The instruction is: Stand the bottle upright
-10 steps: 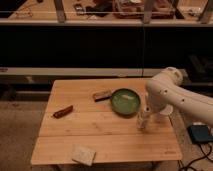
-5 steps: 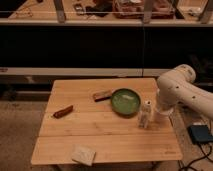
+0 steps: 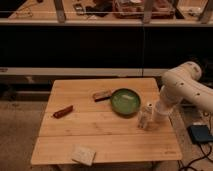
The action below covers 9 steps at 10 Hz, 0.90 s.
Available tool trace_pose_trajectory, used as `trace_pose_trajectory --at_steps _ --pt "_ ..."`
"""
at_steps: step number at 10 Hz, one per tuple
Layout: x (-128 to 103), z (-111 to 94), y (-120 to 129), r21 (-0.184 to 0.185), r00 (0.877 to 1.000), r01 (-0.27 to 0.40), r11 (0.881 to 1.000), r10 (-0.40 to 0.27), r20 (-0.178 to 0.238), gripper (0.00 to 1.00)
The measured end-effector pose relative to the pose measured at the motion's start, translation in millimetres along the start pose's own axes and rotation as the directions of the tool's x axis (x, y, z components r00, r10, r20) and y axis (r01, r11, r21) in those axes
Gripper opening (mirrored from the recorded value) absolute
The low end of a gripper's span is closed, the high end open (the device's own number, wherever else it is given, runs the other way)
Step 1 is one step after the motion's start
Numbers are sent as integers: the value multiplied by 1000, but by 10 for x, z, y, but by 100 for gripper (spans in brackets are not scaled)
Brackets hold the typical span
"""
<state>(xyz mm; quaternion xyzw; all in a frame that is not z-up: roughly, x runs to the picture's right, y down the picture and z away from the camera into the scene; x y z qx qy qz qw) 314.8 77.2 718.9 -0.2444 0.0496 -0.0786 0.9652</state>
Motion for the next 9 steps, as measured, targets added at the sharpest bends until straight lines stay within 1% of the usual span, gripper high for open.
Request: trace_pose_trajectory --at_steps 1,2,9 --pt "94 6 8 -4 1000 -21 1000 21 -8 62" --pt "105 5 30 -9 1000 -25 1000 25 -8 65" --pt "82 9 11 -7 1000 -21 1000 21 -6 65"
